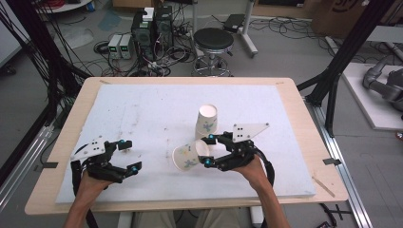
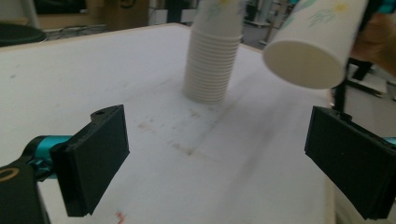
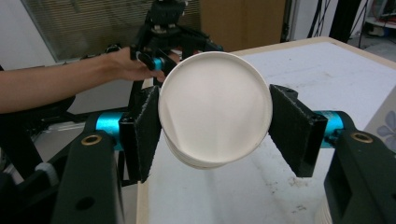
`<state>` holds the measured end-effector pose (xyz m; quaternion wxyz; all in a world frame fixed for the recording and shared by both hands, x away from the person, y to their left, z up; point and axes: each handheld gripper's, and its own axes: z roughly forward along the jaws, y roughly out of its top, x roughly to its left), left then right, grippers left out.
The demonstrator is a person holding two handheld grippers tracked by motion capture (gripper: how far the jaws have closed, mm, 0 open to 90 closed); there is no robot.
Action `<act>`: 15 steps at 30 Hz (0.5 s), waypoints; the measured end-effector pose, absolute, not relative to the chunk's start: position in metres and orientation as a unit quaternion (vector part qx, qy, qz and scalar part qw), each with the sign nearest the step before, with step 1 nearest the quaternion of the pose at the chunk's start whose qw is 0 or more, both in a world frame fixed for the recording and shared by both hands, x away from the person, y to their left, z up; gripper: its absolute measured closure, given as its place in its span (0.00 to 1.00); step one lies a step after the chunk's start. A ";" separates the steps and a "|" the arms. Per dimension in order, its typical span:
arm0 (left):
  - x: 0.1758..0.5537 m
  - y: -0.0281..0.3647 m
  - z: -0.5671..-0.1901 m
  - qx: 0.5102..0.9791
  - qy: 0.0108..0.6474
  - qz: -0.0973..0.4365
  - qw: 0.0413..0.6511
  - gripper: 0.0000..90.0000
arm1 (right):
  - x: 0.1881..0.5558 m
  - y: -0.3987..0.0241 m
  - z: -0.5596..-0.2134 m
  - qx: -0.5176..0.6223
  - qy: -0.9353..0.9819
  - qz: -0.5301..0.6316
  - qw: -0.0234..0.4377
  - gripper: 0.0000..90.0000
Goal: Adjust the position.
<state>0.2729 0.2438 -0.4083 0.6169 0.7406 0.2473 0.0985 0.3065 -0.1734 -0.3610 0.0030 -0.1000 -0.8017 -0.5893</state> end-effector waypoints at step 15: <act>0.277 0.190 -0.364 0.750 0.108 0.045 0.651 0.07 | 0.302 -0.170 -0.353 -0.073 -0.793 -0.604 0.015 0.42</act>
